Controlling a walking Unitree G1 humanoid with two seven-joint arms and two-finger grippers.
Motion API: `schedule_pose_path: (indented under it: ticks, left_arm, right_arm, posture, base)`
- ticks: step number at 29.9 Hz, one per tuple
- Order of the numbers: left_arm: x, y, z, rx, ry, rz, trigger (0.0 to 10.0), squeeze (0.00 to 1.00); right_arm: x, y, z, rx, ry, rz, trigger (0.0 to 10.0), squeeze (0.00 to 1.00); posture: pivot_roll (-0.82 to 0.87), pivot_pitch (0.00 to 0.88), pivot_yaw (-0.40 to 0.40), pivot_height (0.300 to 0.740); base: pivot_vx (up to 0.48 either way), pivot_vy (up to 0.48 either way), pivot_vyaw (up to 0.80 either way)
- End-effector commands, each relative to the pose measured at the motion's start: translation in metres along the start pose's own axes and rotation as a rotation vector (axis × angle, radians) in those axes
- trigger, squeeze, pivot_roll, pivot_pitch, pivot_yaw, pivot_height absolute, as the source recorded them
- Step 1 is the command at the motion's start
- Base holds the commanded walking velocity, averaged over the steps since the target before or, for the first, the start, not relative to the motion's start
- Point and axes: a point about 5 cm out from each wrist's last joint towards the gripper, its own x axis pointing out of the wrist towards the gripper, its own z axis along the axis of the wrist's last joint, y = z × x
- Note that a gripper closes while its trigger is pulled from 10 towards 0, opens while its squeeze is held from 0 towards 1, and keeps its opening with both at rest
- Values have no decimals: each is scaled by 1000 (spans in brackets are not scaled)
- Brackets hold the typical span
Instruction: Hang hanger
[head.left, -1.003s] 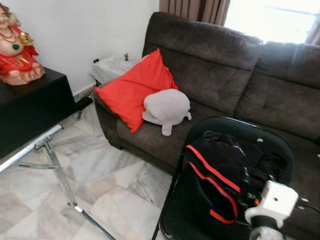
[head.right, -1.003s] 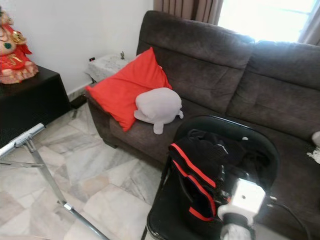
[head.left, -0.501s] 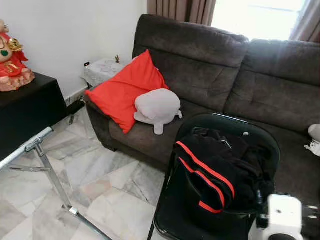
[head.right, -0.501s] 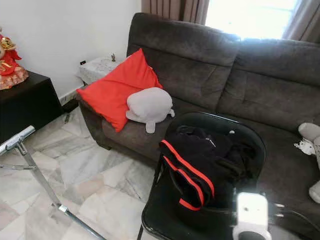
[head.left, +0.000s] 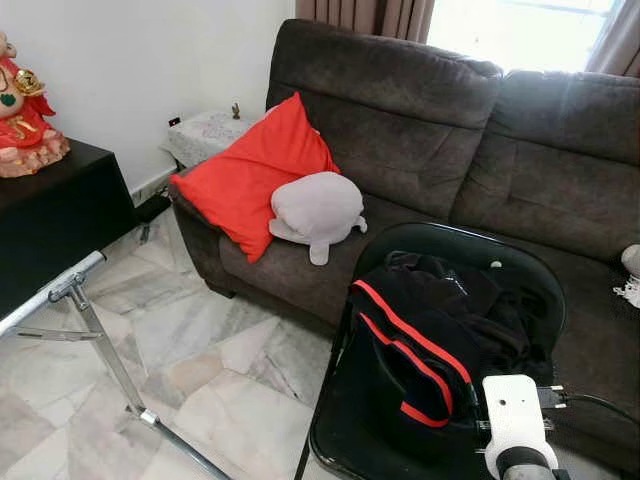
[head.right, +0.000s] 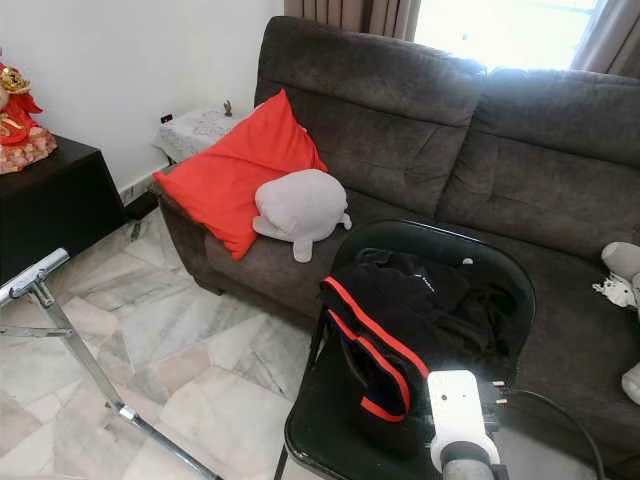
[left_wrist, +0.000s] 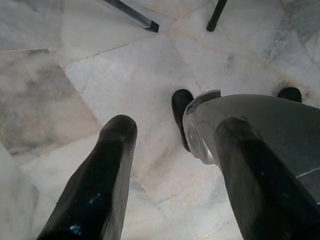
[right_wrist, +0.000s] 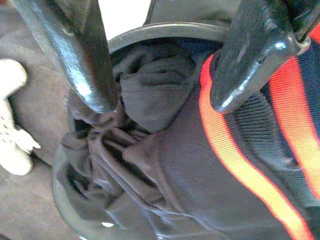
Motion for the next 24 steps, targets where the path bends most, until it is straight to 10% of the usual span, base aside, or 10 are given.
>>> schedule_pose_path:
  ticks: [1,24]
  left_arm:
    - [0,0,-2,8,13,-4,10000,0]
    - [0,-2,-4,12,15,-11,10000,0]
  right_arm:
    - [0,2,6,-17,-18,31,10000,0]
    - [5,-4,15,-126,-19,33,10000,0]
  posture:
    - [-20,20,-18,740]
    - [-20,0,-23,740]
  base:
    - [0,0,0]
    - [0,0,0]
